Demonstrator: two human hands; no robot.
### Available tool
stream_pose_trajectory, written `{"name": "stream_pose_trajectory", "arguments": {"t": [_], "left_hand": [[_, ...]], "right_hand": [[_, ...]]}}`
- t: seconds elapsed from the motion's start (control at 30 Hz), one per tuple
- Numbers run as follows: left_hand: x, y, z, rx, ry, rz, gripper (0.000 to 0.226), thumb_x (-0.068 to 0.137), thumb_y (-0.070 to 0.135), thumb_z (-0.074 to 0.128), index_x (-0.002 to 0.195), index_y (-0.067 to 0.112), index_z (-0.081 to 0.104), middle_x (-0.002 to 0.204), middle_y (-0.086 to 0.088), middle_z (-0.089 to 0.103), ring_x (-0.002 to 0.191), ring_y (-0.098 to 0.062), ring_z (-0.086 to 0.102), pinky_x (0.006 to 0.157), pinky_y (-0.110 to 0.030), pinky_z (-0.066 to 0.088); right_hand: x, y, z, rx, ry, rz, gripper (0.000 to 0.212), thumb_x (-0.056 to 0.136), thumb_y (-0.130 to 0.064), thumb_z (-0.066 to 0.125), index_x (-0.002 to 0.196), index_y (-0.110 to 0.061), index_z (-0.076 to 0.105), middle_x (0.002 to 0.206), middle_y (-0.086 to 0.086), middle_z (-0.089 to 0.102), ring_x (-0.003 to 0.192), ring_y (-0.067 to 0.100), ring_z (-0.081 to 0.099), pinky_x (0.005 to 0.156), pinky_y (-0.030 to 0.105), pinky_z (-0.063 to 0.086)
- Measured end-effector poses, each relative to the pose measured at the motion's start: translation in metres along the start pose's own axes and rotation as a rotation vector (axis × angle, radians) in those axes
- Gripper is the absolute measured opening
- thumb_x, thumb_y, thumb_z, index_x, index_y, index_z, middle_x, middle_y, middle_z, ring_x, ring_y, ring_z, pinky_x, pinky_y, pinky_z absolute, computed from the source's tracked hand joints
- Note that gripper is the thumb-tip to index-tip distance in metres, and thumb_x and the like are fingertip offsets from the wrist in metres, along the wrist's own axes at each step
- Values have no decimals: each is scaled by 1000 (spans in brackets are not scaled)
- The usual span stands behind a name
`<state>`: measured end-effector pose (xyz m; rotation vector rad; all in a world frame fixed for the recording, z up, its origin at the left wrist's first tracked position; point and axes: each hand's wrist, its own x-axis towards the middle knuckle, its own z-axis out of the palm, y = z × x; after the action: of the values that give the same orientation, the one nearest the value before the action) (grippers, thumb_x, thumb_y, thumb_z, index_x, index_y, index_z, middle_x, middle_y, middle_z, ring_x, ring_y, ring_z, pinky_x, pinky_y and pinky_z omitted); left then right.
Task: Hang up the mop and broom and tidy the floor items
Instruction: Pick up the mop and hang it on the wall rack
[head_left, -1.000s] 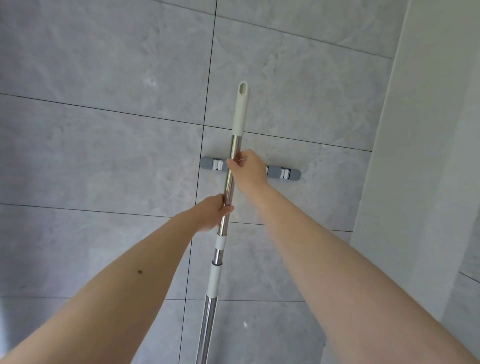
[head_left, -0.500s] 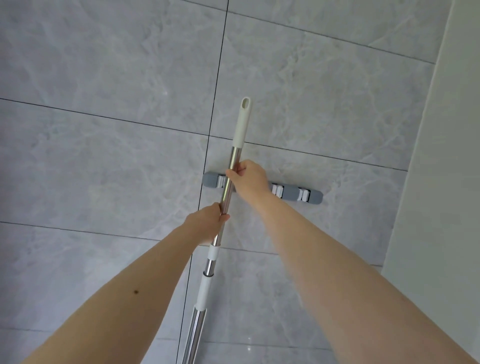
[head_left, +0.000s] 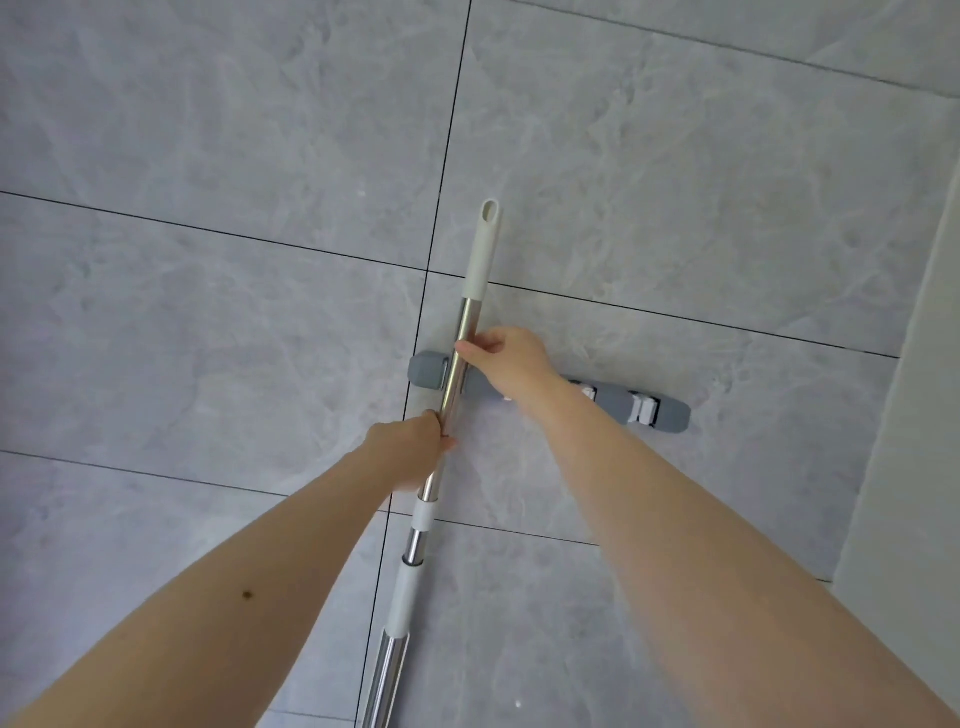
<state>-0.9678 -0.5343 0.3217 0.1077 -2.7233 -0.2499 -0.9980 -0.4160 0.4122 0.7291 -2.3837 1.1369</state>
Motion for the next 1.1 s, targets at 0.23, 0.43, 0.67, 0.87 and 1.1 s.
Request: {"name": "stream_pose_trajectory", "arguments": {"t": [0.23,0.43,0.67,0.87,1.1], "left_hand": [[10,9,18,-24,24,-116,29,100,30,37,119,8,39,111,-5,64,101,-29,64,73,-30,36],[22,4,26,-3,41,-94,29,100,35,38,117,11,42,80,7,44,103,-29,64,75,-31,38],[21,5,24,-40,59,-127,26,99,38,36,105,13,39,88,3,56,99,-28,65,70,-30,34],[3,16,28,-235,174,-210,18,97,22,39,107,8,43,91,-6,60,97,-33,64,67,-31,38],[-60,4,47,-402,75,-198,40,91,8,48,130,10,38,127,-8,52,108,-30,58,85,-35,44]], "right_hand": [[0,5,13,-165,147,-27,28,88,-30,62,91,-4,72,88,16,70,88,30,63,73,31,44],[8,4,8,-206,145,-14,30,84,-32,67,88,-3,74,88,14,73,86,30,66,74,32,51],[-1,-2,20,-263,227,7,28,89,-30,61,97,-5,70,100,13,71,96,30,63,75,32,45],[-32,1,34,-537,197,-140,29,92,2,38,117,-2,53,117,17,60,109,30,56,80,34,41],[-108,37,26,-804,-59,-188,73,90,0,47,151,-6,8,158,10,14,146,25,17,122,36,9]]}}
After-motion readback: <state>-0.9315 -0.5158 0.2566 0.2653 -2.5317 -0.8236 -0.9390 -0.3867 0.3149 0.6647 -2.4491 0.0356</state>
